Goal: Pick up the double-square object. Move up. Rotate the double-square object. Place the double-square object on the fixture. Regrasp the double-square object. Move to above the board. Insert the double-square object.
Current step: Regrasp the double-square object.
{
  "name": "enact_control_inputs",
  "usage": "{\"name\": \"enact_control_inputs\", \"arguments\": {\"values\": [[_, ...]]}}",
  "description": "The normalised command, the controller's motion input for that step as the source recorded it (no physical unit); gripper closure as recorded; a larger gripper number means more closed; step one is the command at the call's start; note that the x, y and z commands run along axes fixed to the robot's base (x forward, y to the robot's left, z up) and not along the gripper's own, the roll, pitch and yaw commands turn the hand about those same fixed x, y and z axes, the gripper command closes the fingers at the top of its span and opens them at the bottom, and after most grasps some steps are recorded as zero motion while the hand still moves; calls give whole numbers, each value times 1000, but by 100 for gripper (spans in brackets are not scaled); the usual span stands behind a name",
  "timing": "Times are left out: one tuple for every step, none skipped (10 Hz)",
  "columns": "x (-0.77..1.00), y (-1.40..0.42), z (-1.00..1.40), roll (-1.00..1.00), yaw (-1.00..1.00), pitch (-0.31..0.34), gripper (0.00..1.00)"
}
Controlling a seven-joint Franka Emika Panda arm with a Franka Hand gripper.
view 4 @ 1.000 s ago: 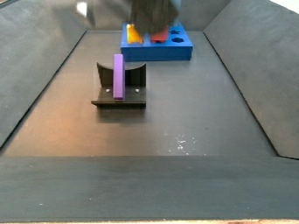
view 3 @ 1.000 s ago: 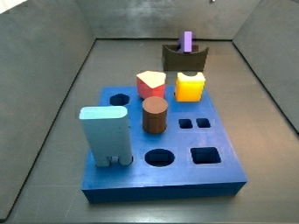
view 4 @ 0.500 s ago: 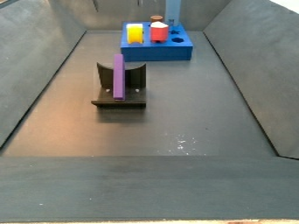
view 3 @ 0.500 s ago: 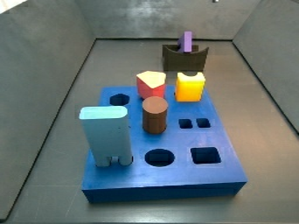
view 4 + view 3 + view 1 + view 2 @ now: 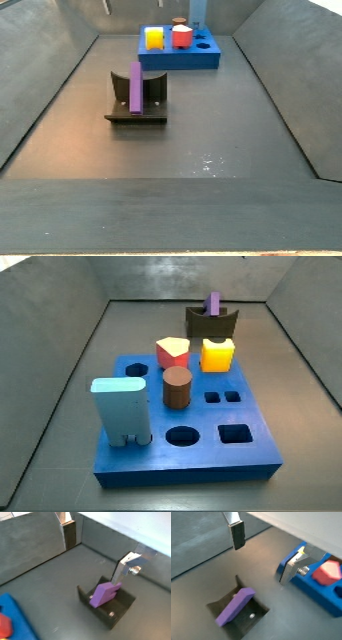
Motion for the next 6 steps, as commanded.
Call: {"name": "enact_control_inputs", "arguments": {"values": [[-22,-20,3,1000,24,-1,0],[-13,-20,16,1000,25,4,0],[-5,-19,15,1000,26,8,0],[11,-26,-5,1000,29,14,0],[24,-26,-9,1000,30,18,0],[51,-28,-13,1000,34,36,0]]}}
